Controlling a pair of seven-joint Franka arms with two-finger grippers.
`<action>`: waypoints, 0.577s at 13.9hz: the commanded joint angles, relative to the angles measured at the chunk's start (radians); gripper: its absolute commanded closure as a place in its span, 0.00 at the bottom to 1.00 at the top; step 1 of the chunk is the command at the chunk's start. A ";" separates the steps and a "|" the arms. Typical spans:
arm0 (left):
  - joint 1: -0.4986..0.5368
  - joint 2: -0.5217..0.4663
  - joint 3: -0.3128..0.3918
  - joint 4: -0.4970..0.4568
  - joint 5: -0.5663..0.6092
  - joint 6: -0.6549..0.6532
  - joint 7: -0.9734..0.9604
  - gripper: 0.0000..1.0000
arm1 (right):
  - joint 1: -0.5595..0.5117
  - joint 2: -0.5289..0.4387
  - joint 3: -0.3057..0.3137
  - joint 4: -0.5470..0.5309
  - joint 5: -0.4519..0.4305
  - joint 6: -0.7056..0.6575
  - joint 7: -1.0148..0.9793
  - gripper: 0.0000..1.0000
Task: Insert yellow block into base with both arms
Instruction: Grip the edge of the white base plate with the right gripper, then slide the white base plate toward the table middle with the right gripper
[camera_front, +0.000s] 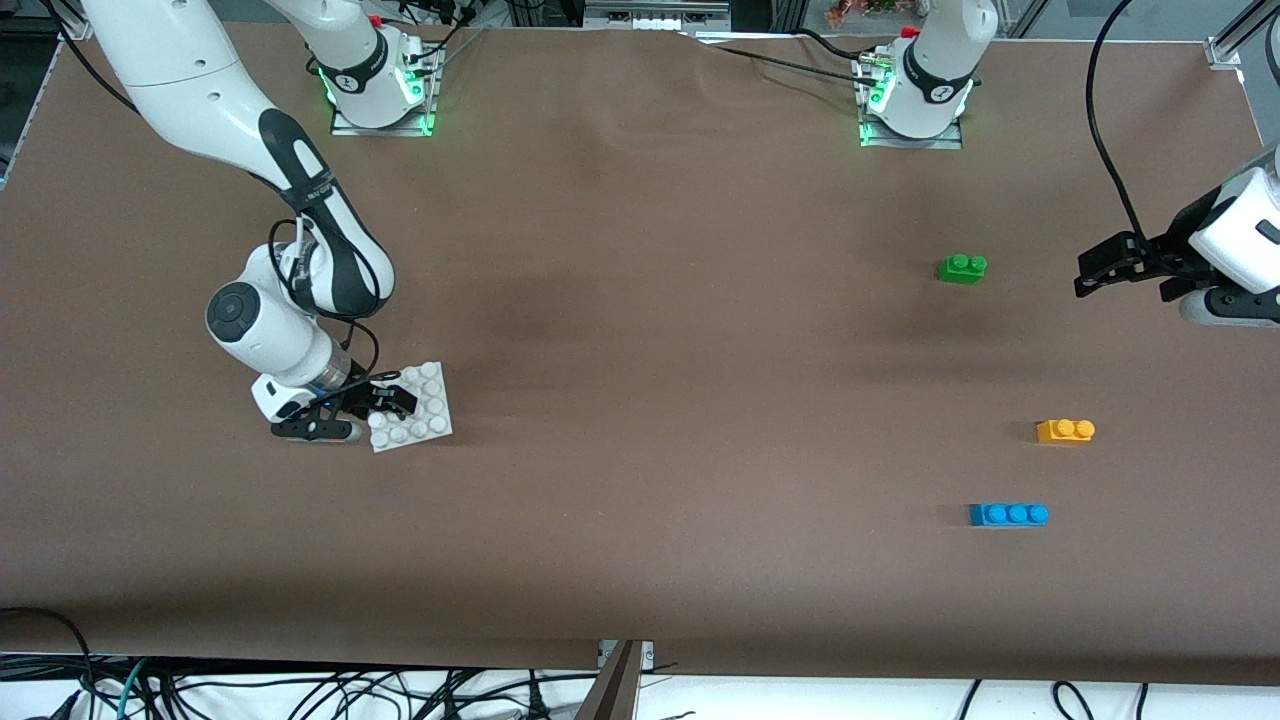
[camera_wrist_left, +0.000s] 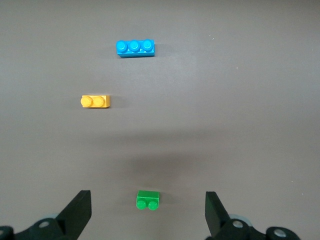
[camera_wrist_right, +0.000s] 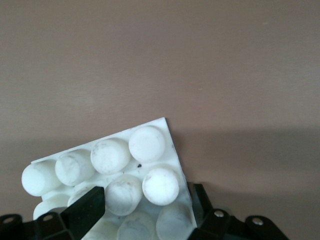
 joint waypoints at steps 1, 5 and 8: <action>0.005 0.011 -0.005 0.028 0.012 -0.028 0.003 0.00 | 0.007 0.010 0.028 -0.016 0.030 0.033 0.043 0.19; 0.005 0.011 -0.005 0.028 0.012 -0.031 0.003 0.00 | 0.053 0.021 0.064 -0.015 0.030 0.062 0.202 0.19; 0.005 0.011 -0.005 0.028 0.012 -0.033 0.003 0.00 | 0.133 0.067 0.065 -0.010 0.030 0.152 0.321 0.19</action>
